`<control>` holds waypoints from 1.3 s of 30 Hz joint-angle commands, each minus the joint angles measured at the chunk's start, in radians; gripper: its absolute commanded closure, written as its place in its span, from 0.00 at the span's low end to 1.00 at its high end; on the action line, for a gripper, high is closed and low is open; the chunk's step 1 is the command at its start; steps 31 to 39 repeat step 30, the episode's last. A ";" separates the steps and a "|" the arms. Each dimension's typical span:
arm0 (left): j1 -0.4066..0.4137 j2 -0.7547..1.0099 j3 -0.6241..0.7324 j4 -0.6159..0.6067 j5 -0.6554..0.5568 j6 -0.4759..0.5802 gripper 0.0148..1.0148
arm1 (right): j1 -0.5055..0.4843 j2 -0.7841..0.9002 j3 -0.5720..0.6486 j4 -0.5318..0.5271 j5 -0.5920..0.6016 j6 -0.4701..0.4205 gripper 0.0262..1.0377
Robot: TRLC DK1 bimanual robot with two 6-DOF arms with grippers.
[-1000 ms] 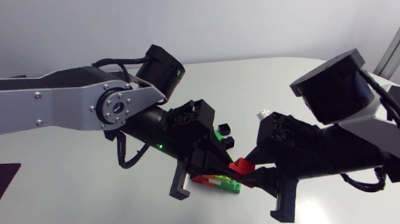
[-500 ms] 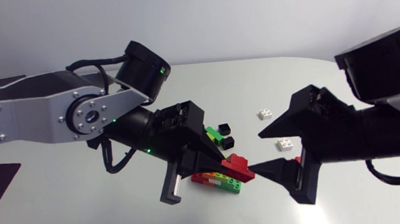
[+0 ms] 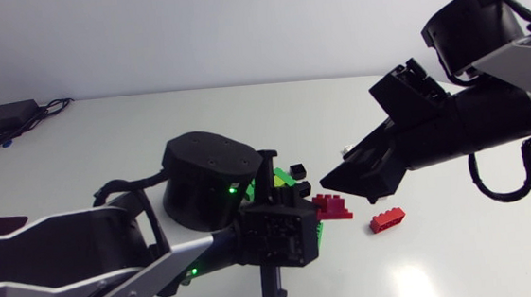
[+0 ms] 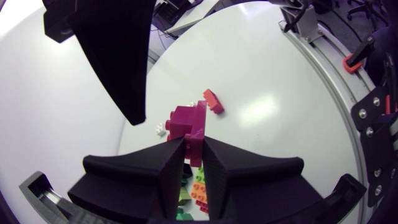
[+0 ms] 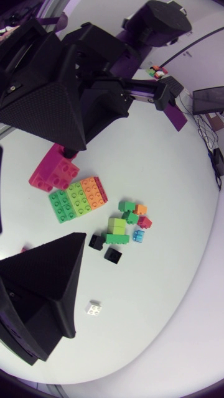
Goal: Disassemble duplo
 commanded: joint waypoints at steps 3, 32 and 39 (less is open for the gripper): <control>-0.032 0.053 -0.048 0.126 -0.113 0.071 0.84 | -0.028 0.052 0.050 -0.051 -0.027 0.060 0.10; -0.093 0.206 -0.092 0.480 -0.323 0.254 0.84 | -0.065 0.211 0.113 -0.107 -0.038 0.077 0.22; -0.093 0.206 -0.092 0.480 -0.323 0.254 0.84 | -0.065 0.211 0.113 -0.107 -0.038 0.077 0.22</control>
